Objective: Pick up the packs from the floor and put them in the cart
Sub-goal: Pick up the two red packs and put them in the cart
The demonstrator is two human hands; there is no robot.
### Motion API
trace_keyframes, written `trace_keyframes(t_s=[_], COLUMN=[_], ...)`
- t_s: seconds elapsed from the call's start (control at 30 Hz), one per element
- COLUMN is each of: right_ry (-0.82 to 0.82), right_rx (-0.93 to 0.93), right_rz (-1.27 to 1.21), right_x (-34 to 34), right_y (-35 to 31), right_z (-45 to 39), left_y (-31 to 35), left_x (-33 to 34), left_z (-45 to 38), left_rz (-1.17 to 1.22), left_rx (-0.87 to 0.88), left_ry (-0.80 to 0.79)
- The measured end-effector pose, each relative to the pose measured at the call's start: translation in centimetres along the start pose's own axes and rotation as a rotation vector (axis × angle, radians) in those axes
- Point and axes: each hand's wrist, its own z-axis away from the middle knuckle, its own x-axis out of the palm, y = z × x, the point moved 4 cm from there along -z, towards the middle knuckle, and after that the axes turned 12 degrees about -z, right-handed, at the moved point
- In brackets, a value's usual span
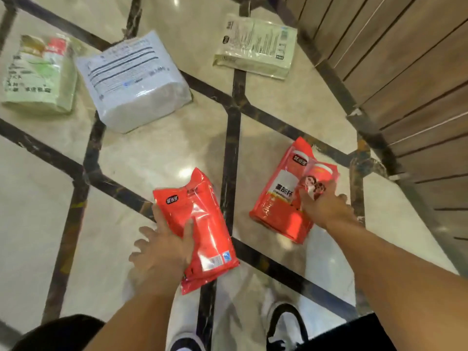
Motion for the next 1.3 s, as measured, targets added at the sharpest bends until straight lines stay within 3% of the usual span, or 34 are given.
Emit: trace_keyframes(t_s=[0.17,0.33,0.47,0.9,1.1,1.3], right_ry=[0.056,0.085,-0.011,-0.021,-0.015,0.053], right_rx=[0.206,0.115,-0.013,-0.317,-0.301,-0.391], right_rz=[-0.332,-0.506,-0.596,-0.360,-0.467,-0.568], right_x=[2.6,4.5,5.5,4.9,0.4,-12.3], right_y=[0.0,-0.4,-1.1,-4.9,-5.4,-5.2], right_z=[-5.7,-5.4,-3.5,-2.2,2.3,12.7], left_y=[-0.1,1.8,2.7,4.0,4.3,2.7], left_x=[1.8,3.0,3.4,0.5,-4.6,-16.9], left_z=[-5.6,-6.8,-6.6,-5.8,-0.9,9.7], left_rz=[0.200,0.438,0.543,0.744,0.719,0.648], left_rx=[0.014,0.046,0.080,0.226,0.236,0.377], left_ry=[-0.131,-0.120,-0.112,0.032,0.179,0.238])
